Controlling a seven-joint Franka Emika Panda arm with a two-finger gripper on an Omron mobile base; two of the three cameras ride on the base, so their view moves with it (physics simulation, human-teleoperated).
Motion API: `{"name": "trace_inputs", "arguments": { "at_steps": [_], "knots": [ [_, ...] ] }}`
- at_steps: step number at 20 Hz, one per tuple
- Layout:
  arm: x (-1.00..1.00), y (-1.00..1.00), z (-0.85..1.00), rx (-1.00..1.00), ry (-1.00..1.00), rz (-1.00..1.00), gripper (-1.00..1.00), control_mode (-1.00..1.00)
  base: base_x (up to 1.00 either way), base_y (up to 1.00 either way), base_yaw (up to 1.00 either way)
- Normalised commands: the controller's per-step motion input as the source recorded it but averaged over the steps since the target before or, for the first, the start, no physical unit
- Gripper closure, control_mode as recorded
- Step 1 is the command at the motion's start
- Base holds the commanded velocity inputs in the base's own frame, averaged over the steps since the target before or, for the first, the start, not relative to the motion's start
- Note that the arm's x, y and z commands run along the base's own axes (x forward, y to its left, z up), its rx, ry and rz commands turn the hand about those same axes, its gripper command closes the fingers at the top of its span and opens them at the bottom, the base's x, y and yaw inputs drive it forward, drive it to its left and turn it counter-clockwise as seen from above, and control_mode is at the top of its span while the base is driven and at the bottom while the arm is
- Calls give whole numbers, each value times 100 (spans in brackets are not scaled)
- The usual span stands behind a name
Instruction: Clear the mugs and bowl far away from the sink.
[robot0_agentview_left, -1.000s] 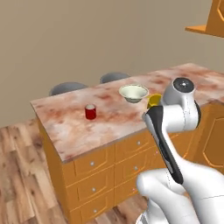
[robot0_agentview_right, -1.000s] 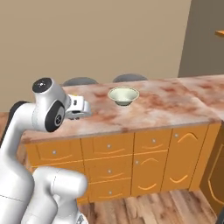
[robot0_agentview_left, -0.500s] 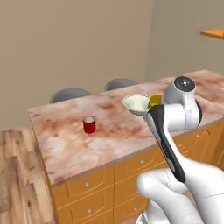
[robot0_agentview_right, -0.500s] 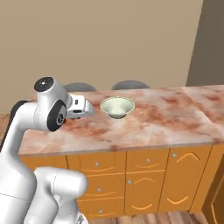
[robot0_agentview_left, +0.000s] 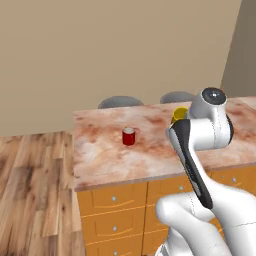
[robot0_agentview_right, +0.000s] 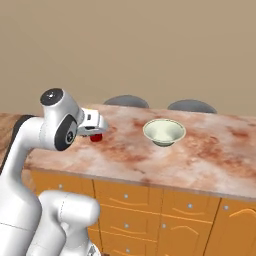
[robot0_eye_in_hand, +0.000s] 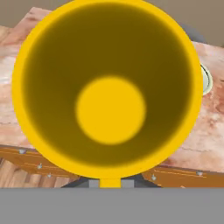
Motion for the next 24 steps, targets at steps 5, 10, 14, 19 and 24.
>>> {"name": "trace_inputs", "arguments": {
  "at_steps": [5, 10, 14, 19, 24],
  "knots": [
    [0, 0, 0, 0, 0, 0, 100, 100, 32, -42, 41],
    [35, -23, -19, 17, 22, 19, 100, -100, 21, -17, 14],
    [34, -41, -13, 17, 35, 18, 100, -100, 0, 0, 0],
    [11, -26, -20, 1, 25, 1, 100, -100, 0, 0, 0],
    [5, -8, -24, -4, 6, 0, 100, -100, 0, 0, 0]
  ]
}}
